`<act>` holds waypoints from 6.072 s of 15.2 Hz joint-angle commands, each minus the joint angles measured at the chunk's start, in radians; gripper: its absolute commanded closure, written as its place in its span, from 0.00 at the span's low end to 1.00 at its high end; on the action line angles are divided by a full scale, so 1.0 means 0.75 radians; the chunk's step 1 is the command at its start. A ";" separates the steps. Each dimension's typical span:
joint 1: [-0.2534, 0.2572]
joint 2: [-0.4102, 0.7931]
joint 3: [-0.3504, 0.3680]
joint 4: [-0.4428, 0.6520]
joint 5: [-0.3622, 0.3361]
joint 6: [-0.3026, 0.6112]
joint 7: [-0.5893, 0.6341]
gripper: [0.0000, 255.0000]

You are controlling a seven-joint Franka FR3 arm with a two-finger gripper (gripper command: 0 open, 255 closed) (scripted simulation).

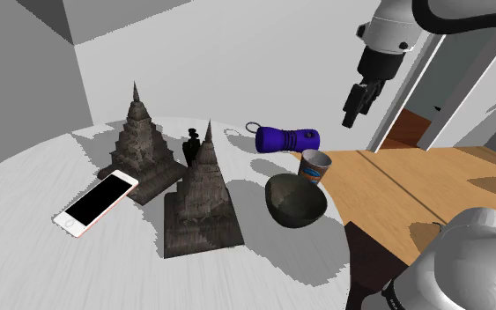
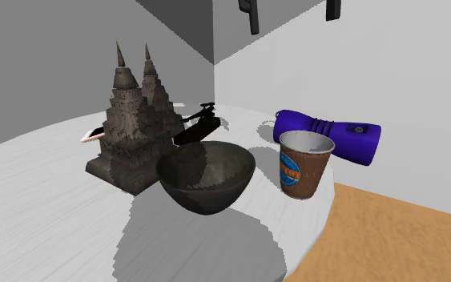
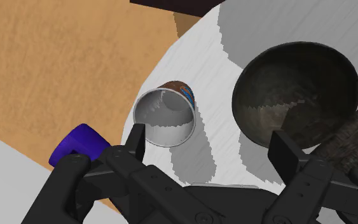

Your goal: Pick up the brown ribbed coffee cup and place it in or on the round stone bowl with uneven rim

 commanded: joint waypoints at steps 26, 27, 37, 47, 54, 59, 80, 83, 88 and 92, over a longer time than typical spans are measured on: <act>-0.019 0.384 -0.090 -0.484 -0.056 0.890 -0.018 0.00; -0.019 0.384 -0.090 -0.484 -0.056 0.890 -0.018 0.00; -0.020 0.384 -0.090 -0.484 -0.056 0.890 -0.018 1.00; -0.014 0.330 -0.089 -0.414 -0.042 0.766 -0.036 1.00; -0.010 0.286 -0.088 -0.319 -0.030 0.628 -0.054 1.00; -0.008 0.265 -0.086 -0.244 -0.024 0.533 -0.066 1.00; 0.065 0.167 0.068 -0.009 0.071 0.181 0.077 1.00; 0.100 0.145 0.144 0.007 0.117 0.136 0.165 1.00; 0.153 0.140 0.274 0.063 0.192 0.066 0.318 1.00; 0.166 0.133 0.304 0.018 0.212 0.104 0.352 1.00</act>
